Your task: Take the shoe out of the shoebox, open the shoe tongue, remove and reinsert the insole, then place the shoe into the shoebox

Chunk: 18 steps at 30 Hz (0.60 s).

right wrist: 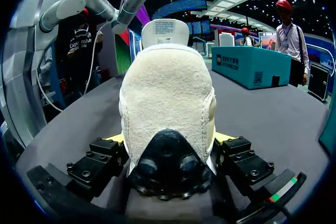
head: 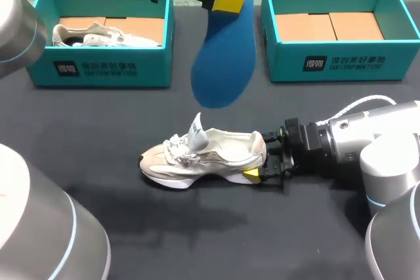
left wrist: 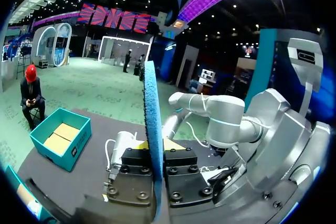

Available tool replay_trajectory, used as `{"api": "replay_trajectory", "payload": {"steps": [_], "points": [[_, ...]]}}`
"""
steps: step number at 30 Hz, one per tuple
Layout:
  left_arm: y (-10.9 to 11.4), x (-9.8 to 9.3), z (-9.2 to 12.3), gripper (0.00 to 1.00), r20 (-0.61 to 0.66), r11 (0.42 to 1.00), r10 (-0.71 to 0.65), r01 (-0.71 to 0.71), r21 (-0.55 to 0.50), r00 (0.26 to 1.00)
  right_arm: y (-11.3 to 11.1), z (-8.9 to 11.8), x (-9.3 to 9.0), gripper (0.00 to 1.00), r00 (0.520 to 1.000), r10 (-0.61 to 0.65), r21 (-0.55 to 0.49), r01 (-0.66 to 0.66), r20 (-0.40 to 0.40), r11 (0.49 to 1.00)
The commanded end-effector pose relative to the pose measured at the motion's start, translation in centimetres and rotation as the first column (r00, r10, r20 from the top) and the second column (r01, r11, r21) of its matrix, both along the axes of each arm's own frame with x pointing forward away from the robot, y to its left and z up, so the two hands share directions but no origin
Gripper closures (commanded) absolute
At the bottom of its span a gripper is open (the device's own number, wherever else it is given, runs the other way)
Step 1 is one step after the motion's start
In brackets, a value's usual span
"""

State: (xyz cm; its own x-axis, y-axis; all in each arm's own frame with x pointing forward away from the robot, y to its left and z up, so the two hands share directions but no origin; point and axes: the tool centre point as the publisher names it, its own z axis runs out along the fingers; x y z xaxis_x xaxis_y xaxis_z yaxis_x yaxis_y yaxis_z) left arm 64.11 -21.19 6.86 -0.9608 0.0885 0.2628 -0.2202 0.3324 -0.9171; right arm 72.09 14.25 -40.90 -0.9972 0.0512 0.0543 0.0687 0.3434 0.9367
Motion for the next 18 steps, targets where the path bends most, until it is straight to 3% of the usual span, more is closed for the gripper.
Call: {"api": "replay_trajectory", "payload": {"steps": [1, 11, 18], "points": [[0.0, -0.3, 0.1, 1.00, -0.008, 1.000, 0.012, -0.012, -0.007, 1.000, 0.1, -0.1, -0.1, 1.00, 1.000, 0.000, -0.004, 0.000, -0.001, 1.000], [2.6, -3.0, 1.0, 1.00, 0.008, 0.997, 0.065, -0.065, -0.035, 0.998, 0.1, -0.1, -0.1, 1.00, 1.000, 0.000, -0.004, 0.000, -0.001, 1.000], [4.1, -3.8, 0.5, 1.00, -0.031, 0.993, 0.099, -0.101, -0.060, 0.995, 0.1, -0.1, -0.1, 1.00, 1.000, 0.000, -0.004, 0.000, -0.001, 1.000]]}}
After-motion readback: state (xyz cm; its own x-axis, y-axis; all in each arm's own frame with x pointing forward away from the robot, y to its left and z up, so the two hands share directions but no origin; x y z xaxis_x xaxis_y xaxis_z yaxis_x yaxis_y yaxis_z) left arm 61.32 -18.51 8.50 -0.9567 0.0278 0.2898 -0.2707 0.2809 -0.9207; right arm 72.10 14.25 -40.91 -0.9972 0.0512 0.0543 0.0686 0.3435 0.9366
